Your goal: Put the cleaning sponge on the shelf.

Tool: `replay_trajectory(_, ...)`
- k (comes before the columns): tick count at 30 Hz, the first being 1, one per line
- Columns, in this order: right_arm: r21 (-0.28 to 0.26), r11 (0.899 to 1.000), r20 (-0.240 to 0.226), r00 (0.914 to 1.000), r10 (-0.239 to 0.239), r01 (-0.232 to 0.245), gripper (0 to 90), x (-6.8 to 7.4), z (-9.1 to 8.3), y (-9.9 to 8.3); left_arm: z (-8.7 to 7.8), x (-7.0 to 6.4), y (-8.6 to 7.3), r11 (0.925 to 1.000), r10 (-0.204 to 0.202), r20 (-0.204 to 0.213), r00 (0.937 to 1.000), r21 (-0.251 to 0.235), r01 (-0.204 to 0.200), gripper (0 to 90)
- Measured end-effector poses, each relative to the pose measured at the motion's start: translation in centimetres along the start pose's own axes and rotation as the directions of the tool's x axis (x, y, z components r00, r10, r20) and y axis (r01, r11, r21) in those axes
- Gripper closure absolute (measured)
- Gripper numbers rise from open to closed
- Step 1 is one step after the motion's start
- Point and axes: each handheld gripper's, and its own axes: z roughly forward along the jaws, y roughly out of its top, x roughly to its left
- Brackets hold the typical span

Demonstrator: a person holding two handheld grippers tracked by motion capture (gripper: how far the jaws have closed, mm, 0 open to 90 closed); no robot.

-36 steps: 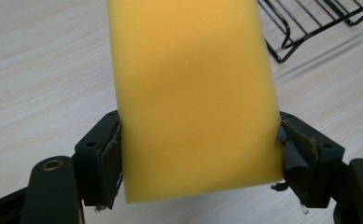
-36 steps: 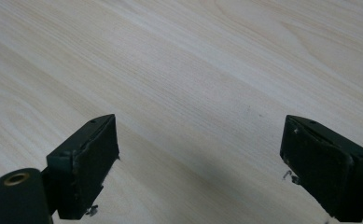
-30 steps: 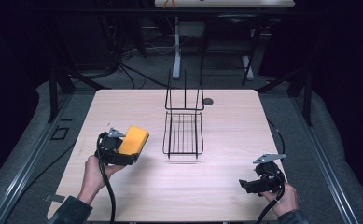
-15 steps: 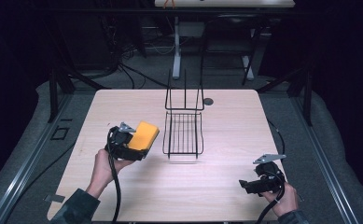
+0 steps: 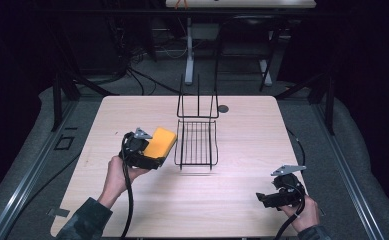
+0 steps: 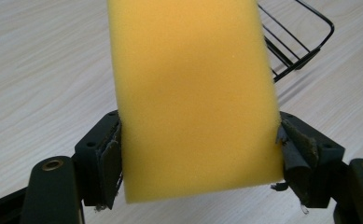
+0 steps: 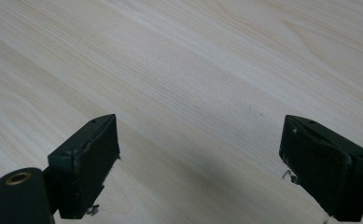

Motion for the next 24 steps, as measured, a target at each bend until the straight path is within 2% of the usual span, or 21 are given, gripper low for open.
replay_trajectory(1,0.002,1.000,0.006,0.9999,-0.013,0.013,11.5,-0.1,0.1,0.0,0.1,-0.1,0.1,1.0000,0.000,0.002,1.0000,-0.005,0.000,25.0)
replay_trajectory(5,0.008,1.000,-0.004,1.0000,0.003,-0.003,11.7,-0.1,0.2,0.0,0.5,-0.2,0.7,1.0000,0.007,0.009,0.9999,-0.001,-0.007,25.0)
replay_trajectory(13,0.005,1.000,0.005,1.0000,-0.007,0.007,11.9,-0.1,0.0,0.0,1.1,-0.7,1.4,0.9999,0.014,0.024,0.9996,0.003,-0.014,25.0)
replay_trajectory(24,0.002,1.000,0.003,1.0000,0.002,-0.002,11.9,0.0,0.0,-0.1,2.0,-1.0,2.3,1.0000,0.009,0.047,0.9988,0.000,-0.009,25.0)
